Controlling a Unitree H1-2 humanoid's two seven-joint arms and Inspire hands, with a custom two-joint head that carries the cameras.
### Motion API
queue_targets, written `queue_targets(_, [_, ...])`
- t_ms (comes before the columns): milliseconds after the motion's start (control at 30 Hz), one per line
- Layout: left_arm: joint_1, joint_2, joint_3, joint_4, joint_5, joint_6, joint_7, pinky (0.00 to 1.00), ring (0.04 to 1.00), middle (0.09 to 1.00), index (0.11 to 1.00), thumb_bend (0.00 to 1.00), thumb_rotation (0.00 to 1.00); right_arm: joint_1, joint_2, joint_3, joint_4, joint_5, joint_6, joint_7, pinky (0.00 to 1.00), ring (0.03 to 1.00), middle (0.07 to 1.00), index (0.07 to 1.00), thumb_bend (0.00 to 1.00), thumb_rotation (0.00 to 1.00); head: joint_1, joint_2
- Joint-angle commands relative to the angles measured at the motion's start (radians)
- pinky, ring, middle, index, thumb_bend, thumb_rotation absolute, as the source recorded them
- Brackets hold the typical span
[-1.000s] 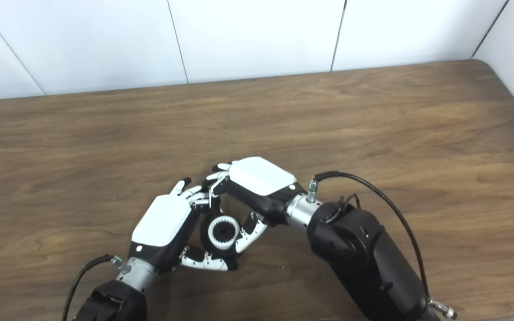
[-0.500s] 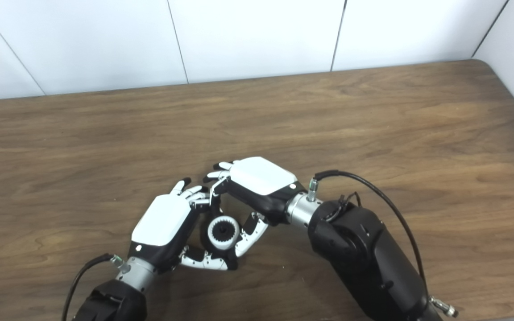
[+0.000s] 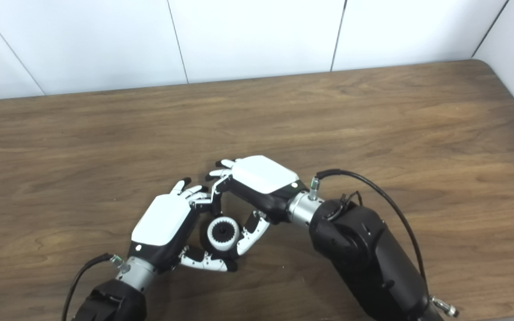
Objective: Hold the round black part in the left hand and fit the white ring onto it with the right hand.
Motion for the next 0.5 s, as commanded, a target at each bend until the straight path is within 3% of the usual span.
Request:
queue_targets(0, [0.003,0.011,-0.005,0.012,0.004,-0.001,-0.029,1.00,0.887,0.770,0.486,0.52,0.05,-0.044,-0.003,-0.027,-0.049,0.005,0.004,-0.010,0.98,0.976,0.897,0.638,0.95,0.25,-0.001,0.000])
queue_targets(467, [0.004,0.016,0.000,0.018,-0.008,-0.003,-0.025,1.00,0.887,0.772,0.485,0.52,0.05,-0.092,-0.024,-0.145,-0.102,0.066,0.076,0.017,0.94,0.967,0.881,0.625,0.95,0.25,-0.002,-0.003])
